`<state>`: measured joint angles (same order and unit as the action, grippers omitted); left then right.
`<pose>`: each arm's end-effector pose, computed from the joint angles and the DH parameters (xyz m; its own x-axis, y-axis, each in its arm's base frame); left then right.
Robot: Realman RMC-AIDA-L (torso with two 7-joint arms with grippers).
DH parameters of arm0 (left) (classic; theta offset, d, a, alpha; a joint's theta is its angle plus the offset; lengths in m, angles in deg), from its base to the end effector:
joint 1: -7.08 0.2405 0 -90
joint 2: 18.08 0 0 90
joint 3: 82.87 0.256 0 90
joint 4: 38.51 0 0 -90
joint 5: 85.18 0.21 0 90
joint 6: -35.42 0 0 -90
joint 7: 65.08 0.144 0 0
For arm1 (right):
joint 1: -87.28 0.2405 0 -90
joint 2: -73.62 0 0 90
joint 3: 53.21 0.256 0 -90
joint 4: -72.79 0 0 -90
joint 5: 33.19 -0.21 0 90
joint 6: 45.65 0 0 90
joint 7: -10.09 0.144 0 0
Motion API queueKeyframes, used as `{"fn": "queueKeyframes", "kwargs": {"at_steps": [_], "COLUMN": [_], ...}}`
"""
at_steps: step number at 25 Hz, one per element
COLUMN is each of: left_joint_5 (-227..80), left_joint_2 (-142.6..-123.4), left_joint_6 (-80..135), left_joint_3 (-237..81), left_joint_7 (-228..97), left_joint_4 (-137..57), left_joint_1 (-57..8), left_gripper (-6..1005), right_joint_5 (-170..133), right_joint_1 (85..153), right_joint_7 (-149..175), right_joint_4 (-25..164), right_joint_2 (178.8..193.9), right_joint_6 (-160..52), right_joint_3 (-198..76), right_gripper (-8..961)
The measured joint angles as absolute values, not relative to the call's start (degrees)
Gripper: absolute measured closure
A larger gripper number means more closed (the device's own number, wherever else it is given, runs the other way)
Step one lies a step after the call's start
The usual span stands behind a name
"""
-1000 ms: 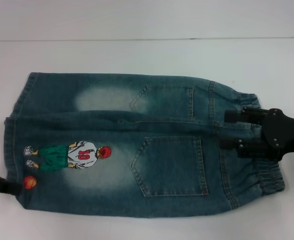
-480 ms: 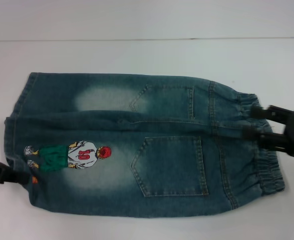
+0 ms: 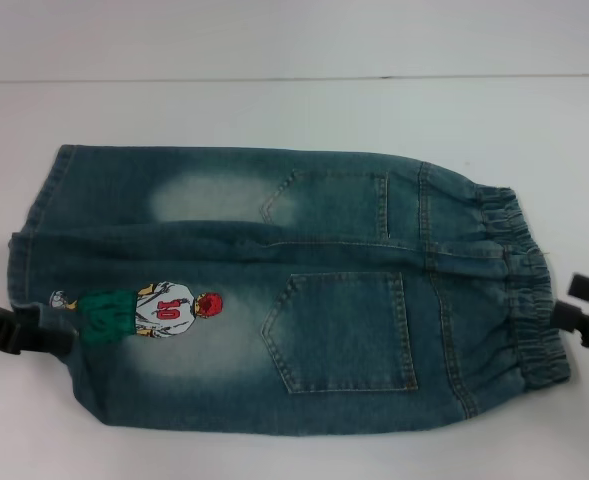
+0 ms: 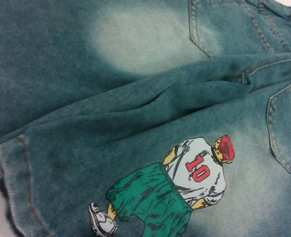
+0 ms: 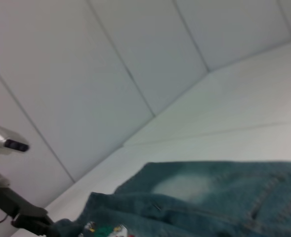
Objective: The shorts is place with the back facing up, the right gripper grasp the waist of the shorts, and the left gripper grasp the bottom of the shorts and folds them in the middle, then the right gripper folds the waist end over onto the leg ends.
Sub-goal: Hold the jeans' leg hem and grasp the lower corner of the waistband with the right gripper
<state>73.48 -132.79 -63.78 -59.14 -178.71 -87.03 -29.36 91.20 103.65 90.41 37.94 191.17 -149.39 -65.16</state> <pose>-0.3186 0.3203 0.0649 0.5208 0.8520 0.0530 0.8434 -0.5039 -0.1862 0.3499 0.2282 0.0442 0.4902 -0.5180 -0.7009 -0.7670 -0.6384 -0.0646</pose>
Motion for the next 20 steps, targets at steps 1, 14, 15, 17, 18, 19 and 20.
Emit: {"fn": "queueKeyframes", "kwargs": {"at_steps": [1,14,15,17,18,19,20], "left_joint_5": [73.43,70.45,70.45,70.44,70.44,70.43,70.42], "left_joint_2": [-132.84,-133.32,-133.39,-133.51,-133.54,-133.57,-133.59], "left_joint_6": [-63.81,-63.17,-63.15,-63.12,-63.11,-63.11,-63.09], "left_joint_3": [-59.14,-59.08,-59.07,-59.02,-59.00,-58.97,-58.96], "left_joint_7": [-178.73,-179.41,-179.42,-179.43,-179.43,-179.43,-179.45], "left_joint_4": [-86.98,-85.92,-85.91,-85.90,-85.89,-85.88,-85.88], "left_joint_1": [-29.39,-29.47,-29.46,-29.38,-29.33,-29.28,-29.24], "left_gripper": [935,935,935,935,936,936,936], "right_joint_5": [91.26,94.49,95.03,95.96,96.39,96.75,97.22], "right_joint_1": [103.01,101.62,101.93,102.68,103.07,103.41,103.74], "right_joint_7": [90.86,98.37,98.77,99.31,99.55,99.74,99.94], "right_joint_4": [37.96,38.29,38.62,39.64,40.41,41.11,41.88], "right_joint_2": [191.18,190.75,190.74,190.51,190.26,190.03,189.82], "right_joint_6": [-149.17,-142.19,-141.90,-141.32,-141.08,-140.89,-140.70], "right_joint_3": [-65.16,-65.65,-65.66,-65.69,-65.73,-65.76,-65.80], "right_gripper": [125,129,129,129,129,129,129]}}
